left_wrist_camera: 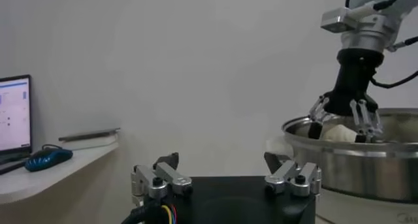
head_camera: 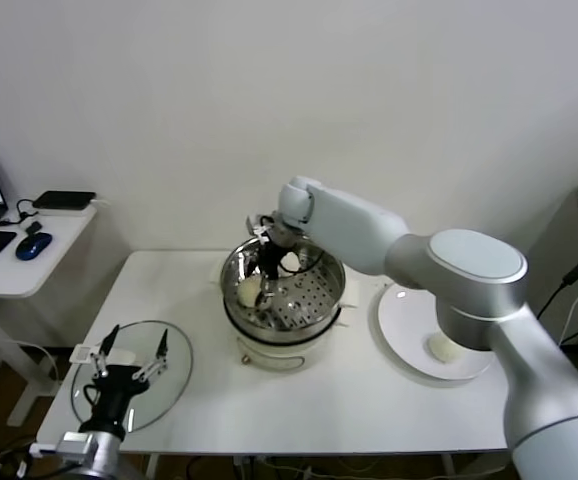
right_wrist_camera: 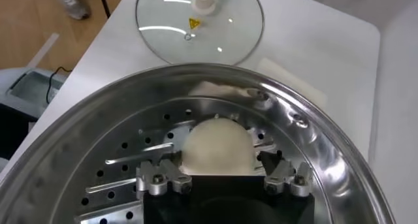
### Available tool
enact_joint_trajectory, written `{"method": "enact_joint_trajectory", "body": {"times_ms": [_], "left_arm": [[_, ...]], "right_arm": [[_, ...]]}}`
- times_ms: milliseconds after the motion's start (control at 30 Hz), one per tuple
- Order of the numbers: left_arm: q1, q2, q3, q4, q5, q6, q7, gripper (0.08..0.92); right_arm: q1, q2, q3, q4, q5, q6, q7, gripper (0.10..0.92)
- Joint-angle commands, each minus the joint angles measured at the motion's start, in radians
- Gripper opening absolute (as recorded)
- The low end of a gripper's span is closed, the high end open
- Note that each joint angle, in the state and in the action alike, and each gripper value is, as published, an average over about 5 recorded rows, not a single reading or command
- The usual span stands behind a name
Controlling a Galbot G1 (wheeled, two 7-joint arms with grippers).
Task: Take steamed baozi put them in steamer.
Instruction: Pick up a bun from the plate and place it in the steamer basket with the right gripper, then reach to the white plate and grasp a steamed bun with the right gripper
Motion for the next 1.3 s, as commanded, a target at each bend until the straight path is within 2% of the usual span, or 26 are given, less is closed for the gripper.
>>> {"method": "enact_joint_trajectory", "body": {"times_ms": [33, 267, 533, 733, 933, 1100, 1300], "left_arm": [[-0.002, 0.0, 0.0, -0.001, 0.001, 0.002, 0.0, 0.823], [0.0, 0.0, 0.0, -0.004, 0.001, 0.002, 0.0, 0.823], [-0.002, 0.002, 0.004, -0.01, 0.0, 0.004, 0.0, 0.823], [-0.011, -0.003, 0.009, -0.022, -0.01, 0.012, -0.002, 0.823], [-0.013, 0.003, 0.018, -0.022, -0.006, 0.014, -0.004, 0.823], [-0.001, 0.01, 0.02, -0.019, -0.009, 0.005, -0.003, 0.823], [0.013, 0.011, 0.02, -0.022, -0.01, 0.001, 0.001, 0.823]], "right_arm": [[0.016, -0.012, -0.004, 0.016, 0.005, 0.0, -0.004, 0.82], [0.094, -0.119, -0.04, 0.169, 0.072, -0.012, -0.008, 0.823], [0.269, -0.399, -0.132, 0.465, 0.147, -0.022, -0.016, 0.823], [0.373, -0.606, -0.185, 0.608, 0.133, -0.007, -0.038, 0.823], [0.35, -0.783, -0.197, 0.68, 0.056, 0.01, -0.058, 0.823], [0.234, -0.916, -0.146, 0.673, -0.089, 0.051, -0.08, 0.823], [0.051, -1.002, 0.006, 0.613, -0.299, 0.128, -0.104, 0.823]]}}
